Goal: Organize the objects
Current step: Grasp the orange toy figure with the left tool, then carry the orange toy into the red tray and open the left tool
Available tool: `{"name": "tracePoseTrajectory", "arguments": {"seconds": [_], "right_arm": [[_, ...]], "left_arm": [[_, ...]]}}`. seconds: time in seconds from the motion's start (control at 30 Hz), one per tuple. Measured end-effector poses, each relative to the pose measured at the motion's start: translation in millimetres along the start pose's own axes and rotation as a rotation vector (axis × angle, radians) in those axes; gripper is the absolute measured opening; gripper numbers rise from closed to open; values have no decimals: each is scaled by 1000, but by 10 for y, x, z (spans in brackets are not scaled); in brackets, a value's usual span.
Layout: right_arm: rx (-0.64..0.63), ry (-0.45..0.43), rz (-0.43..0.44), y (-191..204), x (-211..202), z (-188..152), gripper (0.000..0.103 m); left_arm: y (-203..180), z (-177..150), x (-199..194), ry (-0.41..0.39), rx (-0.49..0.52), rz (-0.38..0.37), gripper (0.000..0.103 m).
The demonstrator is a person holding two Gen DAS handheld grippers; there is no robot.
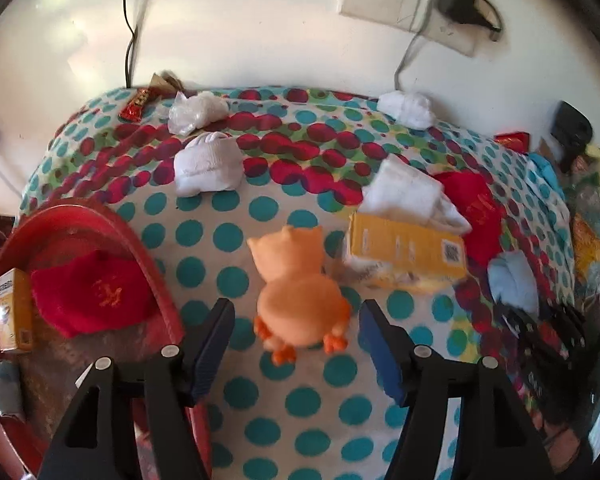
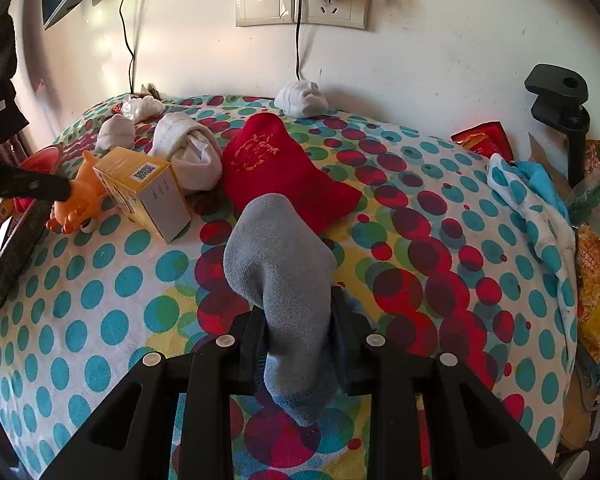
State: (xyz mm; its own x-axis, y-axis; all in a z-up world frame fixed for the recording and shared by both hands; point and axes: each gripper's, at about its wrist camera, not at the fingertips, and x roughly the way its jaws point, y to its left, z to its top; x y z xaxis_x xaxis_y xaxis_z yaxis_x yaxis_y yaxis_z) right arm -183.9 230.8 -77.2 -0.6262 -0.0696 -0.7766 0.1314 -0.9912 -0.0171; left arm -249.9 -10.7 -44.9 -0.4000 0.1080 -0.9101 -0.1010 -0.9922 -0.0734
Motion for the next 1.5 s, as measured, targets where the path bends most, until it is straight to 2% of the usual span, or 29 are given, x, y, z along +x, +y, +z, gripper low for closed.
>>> {"name": "tracePoseTrajectory", "arguments": {"seconds": [0.27,0.4,0.43,0.47,0.57,0.67,1.0,1.5], "right_arm": [[3,1,5,-2,1,-2,27],[4,1,7,-5,3,-3,27],[5,0,6,-3,5,-4,27],[6,0,7,-2,5,-5,27],[9,0,9,0,6,-4,28],[9,0,10,-3,6,-3,28],[5,1,4,3,13,0,28],[1,2,2,10,14,9,28]], "left_arm": [[73,209,401,52,-38,15,68],[74,203,462,41,-47,-19,67],[78,194,452,26,-52,-38,55],[77,179,439,14,-50,-47,49],[42,159,413,9,-31,-33,47],[-16,121,374,4,2,1,46],[-94,-57,202,-11,36,-22,46],[-40,-334,-152,-44,60,-5,46]]}}
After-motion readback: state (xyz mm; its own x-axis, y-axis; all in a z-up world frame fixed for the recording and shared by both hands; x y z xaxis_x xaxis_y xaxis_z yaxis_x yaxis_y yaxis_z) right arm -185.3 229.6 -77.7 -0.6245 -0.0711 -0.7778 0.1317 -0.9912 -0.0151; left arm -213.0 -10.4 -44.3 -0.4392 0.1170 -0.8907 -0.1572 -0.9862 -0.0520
